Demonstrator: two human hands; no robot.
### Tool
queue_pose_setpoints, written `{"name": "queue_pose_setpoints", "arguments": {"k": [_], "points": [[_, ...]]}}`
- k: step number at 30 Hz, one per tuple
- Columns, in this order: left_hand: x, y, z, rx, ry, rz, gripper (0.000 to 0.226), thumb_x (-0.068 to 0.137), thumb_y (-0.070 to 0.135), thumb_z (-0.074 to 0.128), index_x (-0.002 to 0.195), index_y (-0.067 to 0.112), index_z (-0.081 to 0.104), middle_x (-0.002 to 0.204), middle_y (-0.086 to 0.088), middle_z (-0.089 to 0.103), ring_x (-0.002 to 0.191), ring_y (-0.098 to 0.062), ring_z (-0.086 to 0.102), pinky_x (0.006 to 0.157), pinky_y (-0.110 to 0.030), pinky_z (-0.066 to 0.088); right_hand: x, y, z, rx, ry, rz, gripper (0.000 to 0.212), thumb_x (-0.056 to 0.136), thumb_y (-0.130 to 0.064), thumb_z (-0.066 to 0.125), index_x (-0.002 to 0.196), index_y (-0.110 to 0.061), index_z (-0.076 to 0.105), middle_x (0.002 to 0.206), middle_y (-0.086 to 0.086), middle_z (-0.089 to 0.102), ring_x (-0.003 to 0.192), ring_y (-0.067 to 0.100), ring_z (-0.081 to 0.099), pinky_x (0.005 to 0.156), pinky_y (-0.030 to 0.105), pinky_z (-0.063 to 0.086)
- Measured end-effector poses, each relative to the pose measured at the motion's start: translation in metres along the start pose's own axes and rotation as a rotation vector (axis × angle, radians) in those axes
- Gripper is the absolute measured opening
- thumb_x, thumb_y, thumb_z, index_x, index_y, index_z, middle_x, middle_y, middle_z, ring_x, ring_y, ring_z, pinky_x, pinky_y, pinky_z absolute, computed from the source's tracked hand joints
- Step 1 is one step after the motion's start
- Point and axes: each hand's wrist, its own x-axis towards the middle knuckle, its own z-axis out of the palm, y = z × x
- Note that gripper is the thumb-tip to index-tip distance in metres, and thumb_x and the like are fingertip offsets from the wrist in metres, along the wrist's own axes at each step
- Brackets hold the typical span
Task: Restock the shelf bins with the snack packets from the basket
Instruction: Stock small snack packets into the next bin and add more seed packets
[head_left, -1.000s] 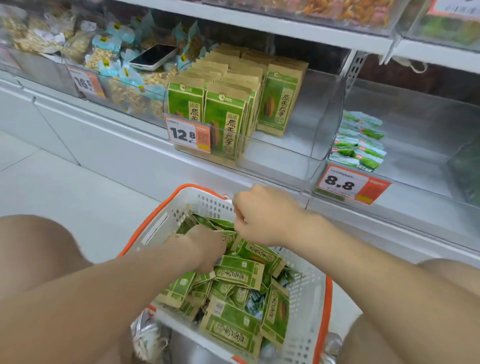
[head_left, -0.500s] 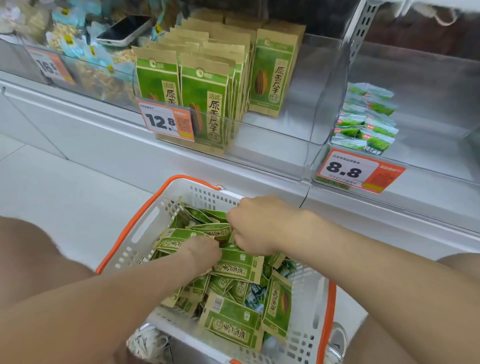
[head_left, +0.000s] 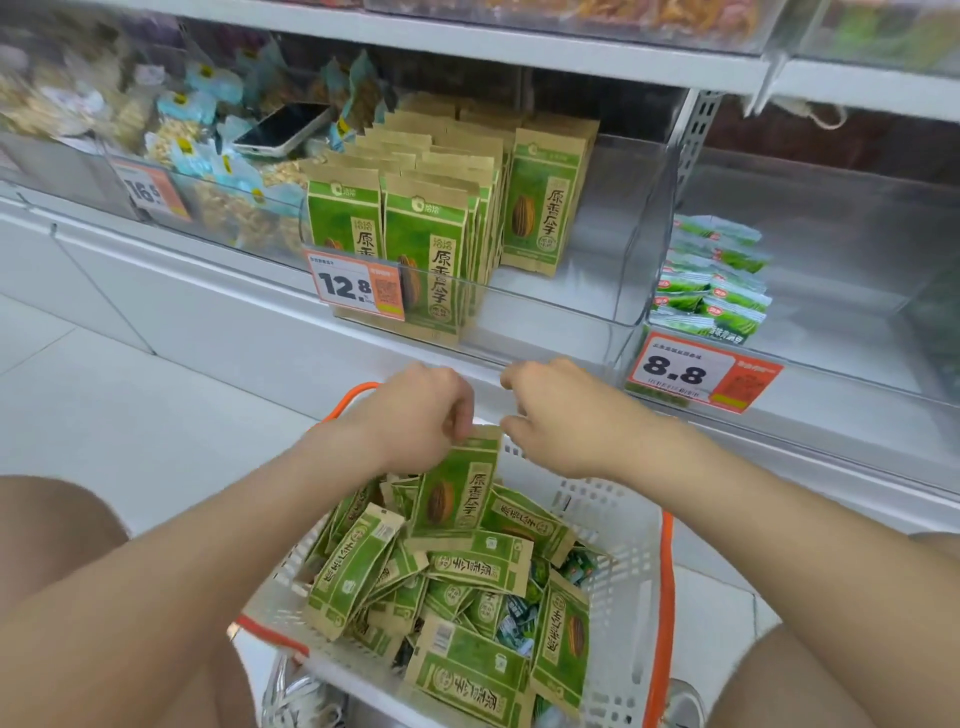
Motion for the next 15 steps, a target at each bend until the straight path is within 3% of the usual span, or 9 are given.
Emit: {"name": "queue_pose_setpoints", "arguments": {"k": [2, 3, 7, 10, 13, 15], "points": [[-0.010, 0.003, -0.022, -0.271, 0.061, 0.016, 0.029, 0.091, 0.002, 0.063, 0.078, 0.028, 0.070, 0.088, 0.005, 0.071, 0.083, -0.019, 0.070, 0.076, -0.039, 0.060, -0.005, 0.003, -0.009, 0.116, -0.036, 0.056, 0.036, 0.097, -0.041, 0.065, 0.118, -0.012, 0.059, 0.101, 0.009, 0.068, 0.101, 0.031, 0.064, 0.080, 0.042, 0.056], [-0.015, 0.006, -0.031, -0.432, 0.087, 0.023, 0.028, 0.093, 0.002, 0.064, 0.080, 0.026, 0.071, 0.091, 0.003, 0.072, 0.081, -0.023, 0.072, 0.076, -0.043, 0.063, -0.008, 0.004, -0.013, 0.183, -0.033, 0.081, 0.037, 0.094, -0.043, 0.069, 0.116, -0.015, 0.061, 0.103, 0.007, 0.070, 0.098, 0.027, 0.065, 0.083, 0.042, 0.057], [-0.025, 0.021, -0.052, -0.875, 0.332, 0.050, 0.016, 0.099, 0.003, 0.068, 0.106, 0.015, 0.062, 0.091, -0.008, 0.073, 0.082, -0.026, 0.074, 0.068, -0.036, 0.064, -0.017, 0.009, -0.029, 0.607, 0.150, 0.169, 0.024, 0.086, -0.033, 0.084, 0.099, -0.019, 0.069, 0.085, 0.006, 0.078, 0.081, 0.032, 0.074, 0.082, 0.052, 0.061], [-0.024, 0.026, -0.055, -0.972, 0.357, 0.014, 0.026, 0.099, 0.024, 0.072, 0.122, 0.020, 0.061, 0.095, -0.004, 0.079, 0.092, -0.023, 0.076, 0.078, -0.039, 0.062, -0.023, 0.010, -0.043, 0.800, 0.273, 0.201, 0.025, 0.084, -0.027, 0.087, 0.095, -0.009, 0.073, 0.076, 0.007, 0.079, 0.077, 0.028, 0.078, 0.078, 0.052, 0.064], [-0.027, 0.030, -0.057, -0.955, 0.282, 0.027, 0.024, 0.105, 0.032, 0.063, 0.112, 0.012, 0.073, 0.096, -0.004, 0.081, 0.096, -0.025, 0.077, 0.089, -0.052, 0.062, -0.028, 0.007, -0.050, 0.904, 0.365, 0.201, 0.025, 0.085, -0.022, 0.086, 0.093, -0.004, 0.072, 0.075, 0.008, 0.078, 0.075, 0.025, 0.079, 0.073, 0.048, 0.065], [-0.028, 0.032, -0.058, -1.026, 0.338, 0.021, 0.024, 0.104, 0.028, 0.064, 0.106, 0.008, 0.075, 0.093, -0.007, 0.081, 0.092, -0.026, 0.078, 0.086, -0.054, 0.063, -0.027, 0.005, -0.049, 0.894, 0.417, 0.159, 0.018, 0.088, -0.027, 0.083, 0.094, -0.012, 0.074, 0.077, 0.006, 0.079, 0.076, 0.023, 0.079, 0.077, 0.051, 0.064]]}}
